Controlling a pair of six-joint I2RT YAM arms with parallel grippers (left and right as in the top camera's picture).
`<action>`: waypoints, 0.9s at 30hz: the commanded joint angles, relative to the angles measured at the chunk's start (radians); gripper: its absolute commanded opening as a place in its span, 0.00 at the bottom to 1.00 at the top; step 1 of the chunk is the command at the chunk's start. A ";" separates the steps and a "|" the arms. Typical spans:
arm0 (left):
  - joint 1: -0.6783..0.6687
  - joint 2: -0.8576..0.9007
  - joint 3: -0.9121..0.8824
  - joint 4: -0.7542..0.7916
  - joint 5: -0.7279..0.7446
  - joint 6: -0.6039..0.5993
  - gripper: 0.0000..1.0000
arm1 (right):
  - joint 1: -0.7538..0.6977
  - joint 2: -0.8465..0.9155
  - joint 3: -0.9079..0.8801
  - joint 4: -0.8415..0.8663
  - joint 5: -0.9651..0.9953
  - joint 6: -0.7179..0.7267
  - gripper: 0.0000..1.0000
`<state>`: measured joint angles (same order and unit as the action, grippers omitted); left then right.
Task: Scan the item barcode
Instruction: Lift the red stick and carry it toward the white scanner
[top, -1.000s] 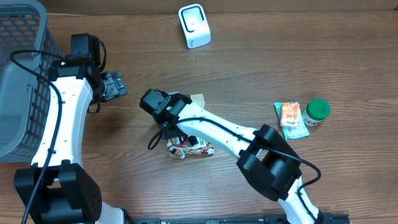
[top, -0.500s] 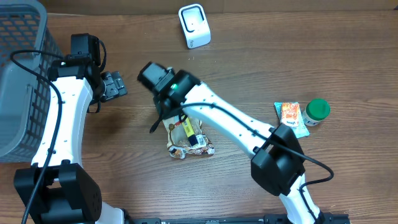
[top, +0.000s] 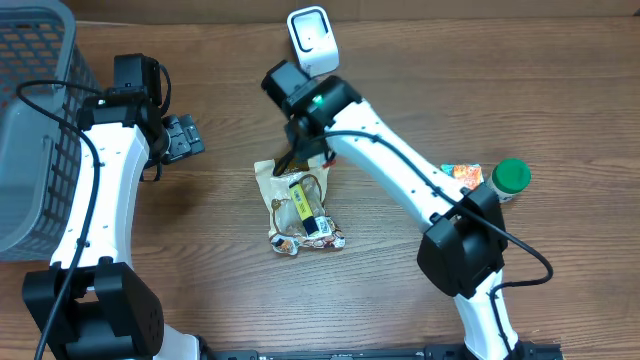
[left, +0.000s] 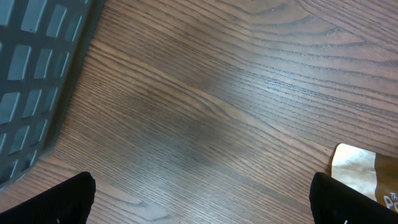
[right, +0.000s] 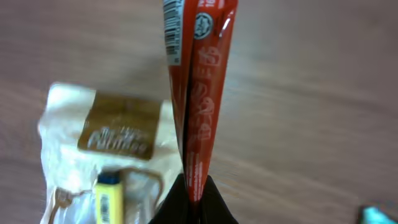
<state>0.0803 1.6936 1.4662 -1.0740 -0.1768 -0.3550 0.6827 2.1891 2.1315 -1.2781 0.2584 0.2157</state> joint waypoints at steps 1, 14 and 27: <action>-0.002 -0.014 0.014 0.002 -0.006 0.019 1.00 | -0.047 -0.025 0.140 0.014 0.059 -0.069 0.03; -0.002 -0.014 0.014 0.002 -0.006 0.019 1.00 | -0.171 0.014 0.179 0.307 0.090 -0.440 0.03; -0.002 -0.014 0.014 0.002 -0.006 0.019 1.00 | -0.173 0.237 0.179 0.664 0.394 -0.800 0.03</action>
<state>0.0803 1.6936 1.4662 -1.0740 -0.1768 -0.3550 0.5064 2.3859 2.3135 -0.6552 0.5549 -0.4629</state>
